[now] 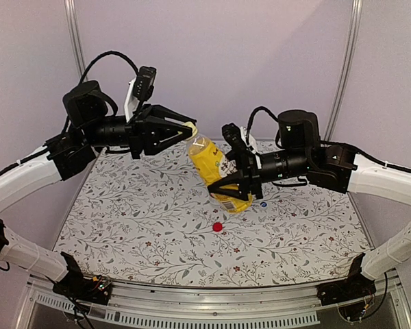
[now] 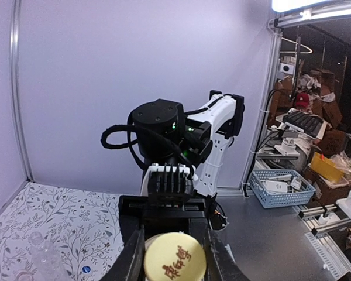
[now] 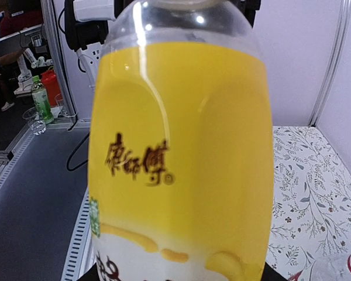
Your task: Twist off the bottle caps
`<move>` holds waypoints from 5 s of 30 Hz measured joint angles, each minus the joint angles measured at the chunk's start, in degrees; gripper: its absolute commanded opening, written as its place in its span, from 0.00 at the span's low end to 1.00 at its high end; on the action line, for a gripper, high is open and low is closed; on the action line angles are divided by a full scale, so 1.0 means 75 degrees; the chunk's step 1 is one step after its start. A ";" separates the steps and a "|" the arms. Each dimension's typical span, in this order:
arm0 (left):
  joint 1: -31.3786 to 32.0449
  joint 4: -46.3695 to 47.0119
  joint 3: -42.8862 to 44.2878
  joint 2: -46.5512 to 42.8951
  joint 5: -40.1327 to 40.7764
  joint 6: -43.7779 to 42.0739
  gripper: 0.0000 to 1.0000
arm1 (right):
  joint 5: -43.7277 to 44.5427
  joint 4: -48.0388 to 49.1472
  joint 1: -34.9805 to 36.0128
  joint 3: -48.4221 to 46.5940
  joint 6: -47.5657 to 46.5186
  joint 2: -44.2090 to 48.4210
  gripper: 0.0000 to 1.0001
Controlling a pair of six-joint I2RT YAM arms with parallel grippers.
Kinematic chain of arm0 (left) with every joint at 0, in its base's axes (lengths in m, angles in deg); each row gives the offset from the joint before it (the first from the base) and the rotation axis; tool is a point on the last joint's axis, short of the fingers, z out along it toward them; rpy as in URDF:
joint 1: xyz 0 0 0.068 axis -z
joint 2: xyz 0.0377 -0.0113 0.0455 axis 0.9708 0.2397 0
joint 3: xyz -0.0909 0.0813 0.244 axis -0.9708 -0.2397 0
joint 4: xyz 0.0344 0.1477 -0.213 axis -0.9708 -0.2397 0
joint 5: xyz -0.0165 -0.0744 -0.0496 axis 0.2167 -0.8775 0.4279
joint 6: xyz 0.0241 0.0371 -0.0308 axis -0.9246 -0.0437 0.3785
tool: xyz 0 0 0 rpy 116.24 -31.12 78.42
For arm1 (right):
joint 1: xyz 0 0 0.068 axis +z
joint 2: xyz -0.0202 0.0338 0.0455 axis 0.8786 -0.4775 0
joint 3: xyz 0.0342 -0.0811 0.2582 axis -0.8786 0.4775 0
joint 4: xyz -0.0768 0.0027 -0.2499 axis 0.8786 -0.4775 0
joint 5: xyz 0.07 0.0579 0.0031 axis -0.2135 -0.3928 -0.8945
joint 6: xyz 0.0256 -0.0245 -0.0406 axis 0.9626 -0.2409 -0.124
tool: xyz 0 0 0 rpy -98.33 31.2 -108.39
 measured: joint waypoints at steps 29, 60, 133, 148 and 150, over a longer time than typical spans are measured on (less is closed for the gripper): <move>0.0000 -0.1291 0.0539 0.1078 0.5587 0.3351 0.82 | 0.6607 0.0265 0.0256 -0.0603 -0.0801 -0.1428 0.36; -0.0198 0.0510 -0.0332 0.0111 0.0230 0.0347 0.48 | 0.0708 0.0181 -0.0070 0.0230 -0.0332 -0.0079 0.37; -0.0149 -0.0338 -0.0254 -0.0391 0.2165 0.0699 0.88 | 0.1614 0.0294 -0.0213 0.0204 -0.0175 -0.0105 0.36; -0.0149 -0.0006 -0.0251 -0.0117 0.0624 -0.0032 0.66 | -0.0184 0.0329 -0.0306 0.0204 -0.0006 -0.0189 0.36; -0.0149 0.0032 -0.0251 -0.0087 0.0571 -0.0020 0.64 | -0.0242 0.0332 -0.0309 0.0204 0.0003 -0.0227 0.36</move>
